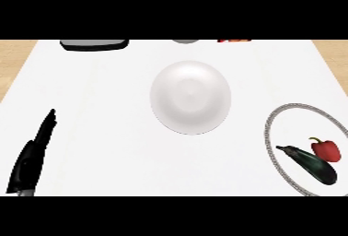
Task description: Pick the bell pepper from the placemat and place it in the plate
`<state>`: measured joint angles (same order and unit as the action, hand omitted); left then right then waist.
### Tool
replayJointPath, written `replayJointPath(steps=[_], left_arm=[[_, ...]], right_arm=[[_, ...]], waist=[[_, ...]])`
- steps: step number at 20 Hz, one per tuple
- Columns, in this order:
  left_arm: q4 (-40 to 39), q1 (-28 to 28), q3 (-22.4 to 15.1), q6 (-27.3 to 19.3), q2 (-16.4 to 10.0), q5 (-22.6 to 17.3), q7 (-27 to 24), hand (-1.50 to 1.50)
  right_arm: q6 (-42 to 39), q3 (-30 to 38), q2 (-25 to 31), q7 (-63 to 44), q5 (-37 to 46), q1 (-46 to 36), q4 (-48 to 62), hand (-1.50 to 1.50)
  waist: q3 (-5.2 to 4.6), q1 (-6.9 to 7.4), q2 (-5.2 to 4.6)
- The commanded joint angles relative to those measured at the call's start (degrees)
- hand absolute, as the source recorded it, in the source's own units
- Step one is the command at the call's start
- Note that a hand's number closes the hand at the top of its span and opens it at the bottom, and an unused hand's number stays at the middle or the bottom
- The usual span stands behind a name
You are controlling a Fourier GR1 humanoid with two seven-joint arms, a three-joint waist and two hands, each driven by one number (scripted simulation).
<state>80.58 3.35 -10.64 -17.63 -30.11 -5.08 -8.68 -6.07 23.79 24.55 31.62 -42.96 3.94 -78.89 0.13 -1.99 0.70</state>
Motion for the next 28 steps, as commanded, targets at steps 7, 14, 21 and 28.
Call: replayJointPath(steps=[7, 14, 21, 28], left_arm=[[1.2, 2.2, 3.0, 4.0, -1.2, -0.6, -3.5, 0.0], [2.9, 0.0, 3.0, 3.8, -0.6, -0.2, -0.2, 0.0], [2.8, -0.5, 4.5, 5.6, -1.2, 0.6, 0.5, 0.0], [3.1, 1.4, 5.6, 6.1, 0.5, 1.6, -1.0, 0.0]], right_arm=[[-13.7, 4.3, 5.5, 0.7, 4.0, 18.3, -5.4, -1.5], [-10.0, 4.3, 15.0, -6.1, 15.6, 20.9, -7.1, -1.5], [-13.5, -0.1, 19.3, -11.3, 23.5, 17.4, -1.3, -1.5], [-13.8, -5.7, 22.0, -19.9, 30.2, 8.5, 1.5, -1.5]], waist=[[-0.15, 1.56, -0.67], [-0.2, 2.04, -0.78], [-0.13, 2.29, -0.79], [-0.14, 2.72, -0.79]])
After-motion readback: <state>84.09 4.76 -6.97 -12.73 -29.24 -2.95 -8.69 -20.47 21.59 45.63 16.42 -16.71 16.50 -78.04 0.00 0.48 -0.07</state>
